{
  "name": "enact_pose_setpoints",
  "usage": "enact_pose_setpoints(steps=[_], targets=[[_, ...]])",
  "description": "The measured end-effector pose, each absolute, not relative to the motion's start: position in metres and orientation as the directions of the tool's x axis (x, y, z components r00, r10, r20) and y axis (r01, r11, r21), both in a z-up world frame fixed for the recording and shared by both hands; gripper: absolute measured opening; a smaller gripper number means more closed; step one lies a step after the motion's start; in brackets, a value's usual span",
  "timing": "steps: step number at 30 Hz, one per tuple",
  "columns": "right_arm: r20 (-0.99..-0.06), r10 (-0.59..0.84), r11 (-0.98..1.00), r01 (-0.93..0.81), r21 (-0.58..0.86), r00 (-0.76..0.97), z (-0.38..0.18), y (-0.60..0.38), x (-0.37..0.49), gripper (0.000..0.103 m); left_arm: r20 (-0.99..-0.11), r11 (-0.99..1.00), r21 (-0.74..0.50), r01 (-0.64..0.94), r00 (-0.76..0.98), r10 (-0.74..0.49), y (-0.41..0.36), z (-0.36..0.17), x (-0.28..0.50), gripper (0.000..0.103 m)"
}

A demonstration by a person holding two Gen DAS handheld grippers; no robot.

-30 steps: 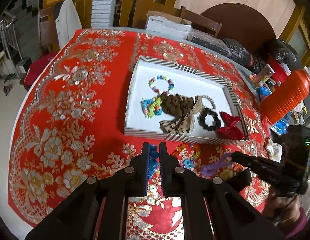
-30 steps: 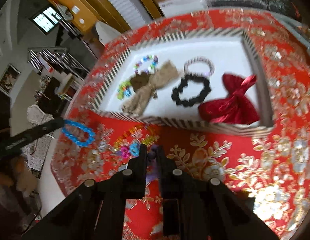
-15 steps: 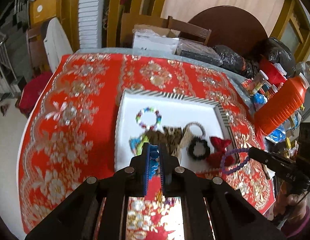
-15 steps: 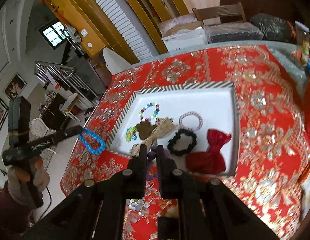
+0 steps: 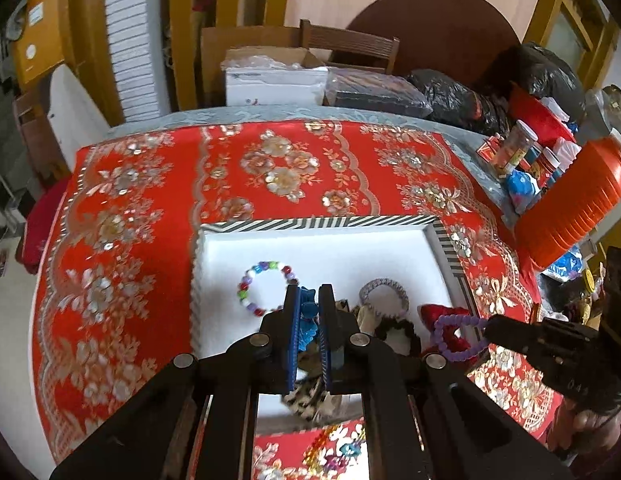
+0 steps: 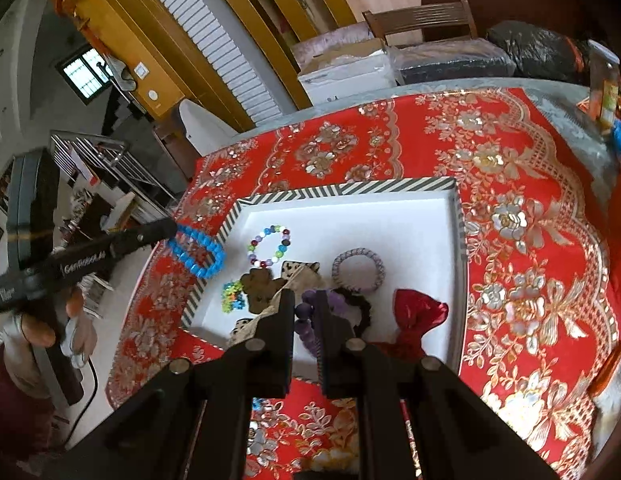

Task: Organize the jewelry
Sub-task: 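Lower the blue bracelet into the tray with left tool while right tool releases purple bracelet there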

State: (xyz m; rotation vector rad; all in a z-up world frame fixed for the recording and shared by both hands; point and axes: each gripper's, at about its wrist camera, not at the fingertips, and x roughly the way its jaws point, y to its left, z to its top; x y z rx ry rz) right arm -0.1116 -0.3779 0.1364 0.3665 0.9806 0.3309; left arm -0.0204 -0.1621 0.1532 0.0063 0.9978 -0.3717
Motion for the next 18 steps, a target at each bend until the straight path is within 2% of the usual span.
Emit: enact_pose_setpoints(steps=[18], targets=[[-0.77, 0.374, 0.91, -0.045, 0.412, 0.517, 0.129, -0.379, -0.05, 0.009, -0.838, 0.911, -0.187, 0.367, 0.424, -0.343, -0.192, 0.123, 0.027, 0.0]])
